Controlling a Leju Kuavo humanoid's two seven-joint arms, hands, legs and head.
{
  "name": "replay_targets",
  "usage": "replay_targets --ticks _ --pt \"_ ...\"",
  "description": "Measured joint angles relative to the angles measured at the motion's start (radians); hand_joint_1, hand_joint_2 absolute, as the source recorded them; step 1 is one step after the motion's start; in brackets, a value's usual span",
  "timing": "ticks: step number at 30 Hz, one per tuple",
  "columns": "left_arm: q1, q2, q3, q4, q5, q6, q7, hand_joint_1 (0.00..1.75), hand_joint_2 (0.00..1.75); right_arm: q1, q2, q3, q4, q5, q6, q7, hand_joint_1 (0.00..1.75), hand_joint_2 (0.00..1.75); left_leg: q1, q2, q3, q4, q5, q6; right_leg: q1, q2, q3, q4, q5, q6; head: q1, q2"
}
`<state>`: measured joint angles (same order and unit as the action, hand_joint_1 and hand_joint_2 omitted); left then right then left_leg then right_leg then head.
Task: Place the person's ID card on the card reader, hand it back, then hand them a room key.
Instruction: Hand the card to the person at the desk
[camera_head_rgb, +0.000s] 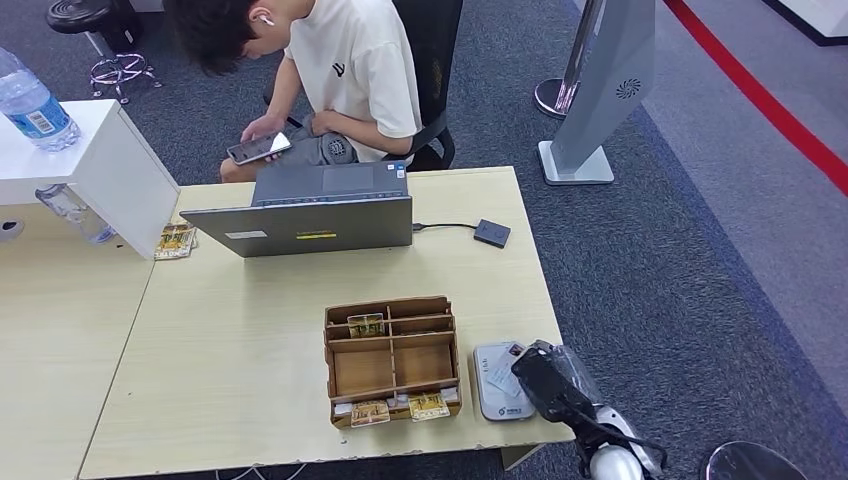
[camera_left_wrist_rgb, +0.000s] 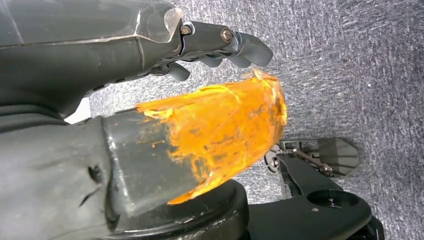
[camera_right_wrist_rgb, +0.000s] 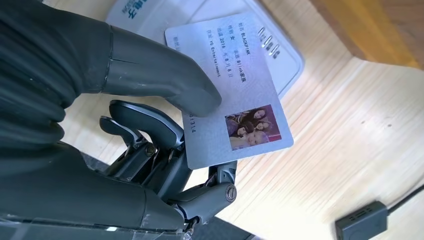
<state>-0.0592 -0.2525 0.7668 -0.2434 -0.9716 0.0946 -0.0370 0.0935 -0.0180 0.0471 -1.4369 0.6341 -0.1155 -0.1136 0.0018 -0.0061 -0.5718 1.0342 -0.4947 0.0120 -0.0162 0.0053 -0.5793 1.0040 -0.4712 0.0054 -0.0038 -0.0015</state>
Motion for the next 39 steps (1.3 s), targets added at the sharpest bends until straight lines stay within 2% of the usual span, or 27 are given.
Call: replay_targets --ticks 7,22,30,39 --pt "0.000 -0.003 0.007 0.000 -0.003 0.001 0.001 0.00 0.00 0.000 -0.004 0.011 0.006 0.082 -0.039 0.021 1.75 1.75 0.000 0.000 0.000 0.000 0.000 0.000 0.000 0.000 0.000 0.000 0.000 0.000 0.000 0.000" --pt "0.000 -0.005 0.015 0.000 -0.007 0.001 0.004 0.00 0.00 -0.003 -0.004 0.011 0.024 0.096 -0.034 0.017 1.75 1.75 0.000 0.000 0.000 0.000 0.000 0.000 0.000 0.000 0.000 0.000 0.000 0.000 0.000 0.000" --pt "0.000 -0.007 0.022 0.000 -0.014 0.001 0.000 0.00 0.00 0.000 -0.003 0.005 0.016 0.006 -0.024 -0.041 1.75 1.75 0.000 0.000 0.000 0.000 0.000 0.000 0.000 0.000 0.000 0.000 0.000 0.000 0.000 0.000" --pt "0.000 -0.015 0.032 0.000 -0.025 0.007 -0.005 0.00 0.00 0.019 0.041 -0.043 -0.091 -0.061 -0.116 -0.122 1.75 1.75 0.000 0.000 0.000 0.000 0.000 0.000 0.000 0.000 0.000 0.000 0.000 0.000 0.000 0.000"
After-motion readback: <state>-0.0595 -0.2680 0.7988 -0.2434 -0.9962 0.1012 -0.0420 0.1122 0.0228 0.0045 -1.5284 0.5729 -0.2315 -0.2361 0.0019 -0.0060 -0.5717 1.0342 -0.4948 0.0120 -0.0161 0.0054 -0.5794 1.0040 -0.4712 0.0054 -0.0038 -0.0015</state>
